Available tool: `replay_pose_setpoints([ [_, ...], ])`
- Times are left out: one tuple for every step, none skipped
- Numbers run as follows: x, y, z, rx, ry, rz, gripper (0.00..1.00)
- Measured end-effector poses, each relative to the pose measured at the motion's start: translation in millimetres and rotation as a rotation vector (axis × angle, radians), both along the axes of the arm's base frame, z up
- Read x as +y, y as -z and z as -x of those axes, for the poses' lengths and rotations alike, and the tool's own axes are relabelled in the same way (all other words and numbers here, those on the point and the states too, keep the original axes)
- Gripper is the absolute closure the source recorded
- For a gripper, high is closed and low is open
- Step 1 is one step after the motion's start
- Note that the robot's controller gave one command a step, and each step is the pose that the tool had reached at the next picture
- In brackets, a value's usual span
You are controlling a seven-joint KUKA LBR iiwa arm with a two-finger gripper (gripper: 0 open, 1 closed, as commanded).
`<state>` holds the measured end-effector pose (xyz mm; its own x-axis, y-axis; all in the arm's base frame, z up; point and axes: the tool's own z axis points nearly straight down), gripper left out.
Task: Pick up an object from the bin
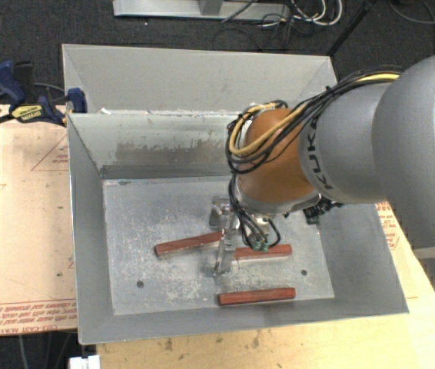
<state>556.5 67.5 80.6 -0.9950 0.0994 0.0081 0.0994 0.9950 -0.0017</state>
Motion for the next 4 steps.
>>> replay_pose_setpoints([
  [1,-5,-2.8,-0.009,0.000,-0.002,1.00],
  [1,-5,-2.8,-0.009,0.000,-0.002,0.00],
  [-78,10,26.6,-0.005,0.084,0.002,0.00],
  [-72,9,25.0,-0.009,0.076,-0.002,1.00],
])
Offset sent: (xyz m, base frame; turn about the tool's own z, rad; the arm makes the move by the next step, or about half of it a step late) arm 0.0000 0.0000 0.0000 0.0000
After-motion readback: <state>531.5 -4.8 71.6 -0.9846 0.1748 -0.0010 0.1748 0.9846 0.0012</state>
